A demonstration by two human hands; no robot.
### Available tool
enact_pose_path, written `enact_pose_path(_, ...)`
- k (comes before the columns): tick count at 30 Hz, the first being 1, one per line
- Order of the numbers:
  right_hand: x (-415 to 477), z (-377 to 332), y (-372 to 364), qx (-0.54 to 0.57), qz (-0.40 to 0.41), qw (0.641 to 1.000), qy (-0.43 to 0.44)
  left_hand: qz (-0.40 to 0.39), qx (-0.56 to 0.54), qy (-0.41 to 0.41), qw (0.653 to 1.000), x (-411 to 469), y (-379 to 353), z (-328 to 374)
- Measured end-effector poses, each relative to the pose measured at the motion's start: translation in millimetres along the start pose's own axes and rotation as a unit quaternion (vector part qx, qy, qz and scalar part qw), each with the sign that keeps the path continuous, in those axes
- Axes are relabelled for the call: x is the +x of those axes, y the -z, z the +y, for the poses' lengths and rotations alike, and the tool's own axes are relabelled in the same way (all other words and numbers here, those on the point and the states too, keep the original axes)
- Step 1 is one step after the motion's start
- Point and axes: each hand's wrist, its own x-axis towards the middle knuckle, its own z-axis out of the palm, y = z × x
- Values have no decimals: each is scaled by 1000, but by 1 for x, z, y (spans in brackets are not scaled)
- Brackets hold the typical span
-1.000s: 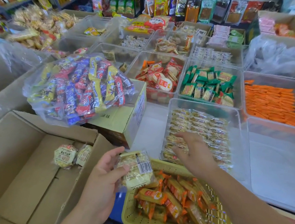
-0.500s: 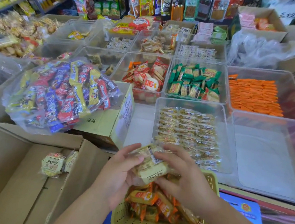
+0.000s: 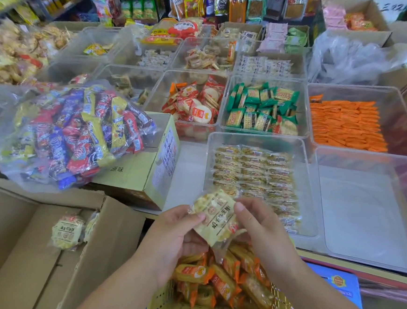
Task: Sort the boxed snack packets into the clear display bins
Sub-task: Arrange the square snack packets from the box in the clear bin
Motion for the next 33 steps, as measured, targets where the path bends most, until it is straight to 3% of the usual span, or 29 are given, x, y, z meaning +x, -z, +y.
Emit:
enact_pose_path(2, -2, 1, 5, -46, -4, 998, 52, 40, -25, 11, 999, 3, -1, 1)
enact_pose_path(4, -4, 1, 11, -159, -25, 975, 151, 59, -53, 20, 997, 7, -1, 3)
enact_pose_path(7, 1, 9, 17, -358, -47, 878, 314, 22, -30, 41, 998, 13, 0, 4)
enact_pose_path(9, 7, 12, 18, -391, -49, 845, 363, -13, -2, 59, 998, 16, -2, 4)
enact_pose_path(11, 15, 12, 25, -375, -31, 847, 375, 24, 24, 50, 998, 26, -5, 1)
enact_pose_path(14, 36, 2, 39, -380, 33, 866, 323, 153, 224, -52, 961, 46, -4, -9)
enact_pose_path(17, 74, -11, 47, -428, 79, 858, 272, 133, 431, -83, 889, 59, 1, -18)
enact_pose_path(22, 127, -10, 34, -516, 24, 835, 187, 99, 618, -36, 779, 73, -6, -20)
enact_pose_path(27, 146, 7, 12, -594, -64, 798, 72, 80, 626, -17, 775, 78, -4, -25)
enact_pose_path(33, 145, 17, 9, -587, -142, 797, 26, 61, 607, -45, 791, 69, 0, -24)
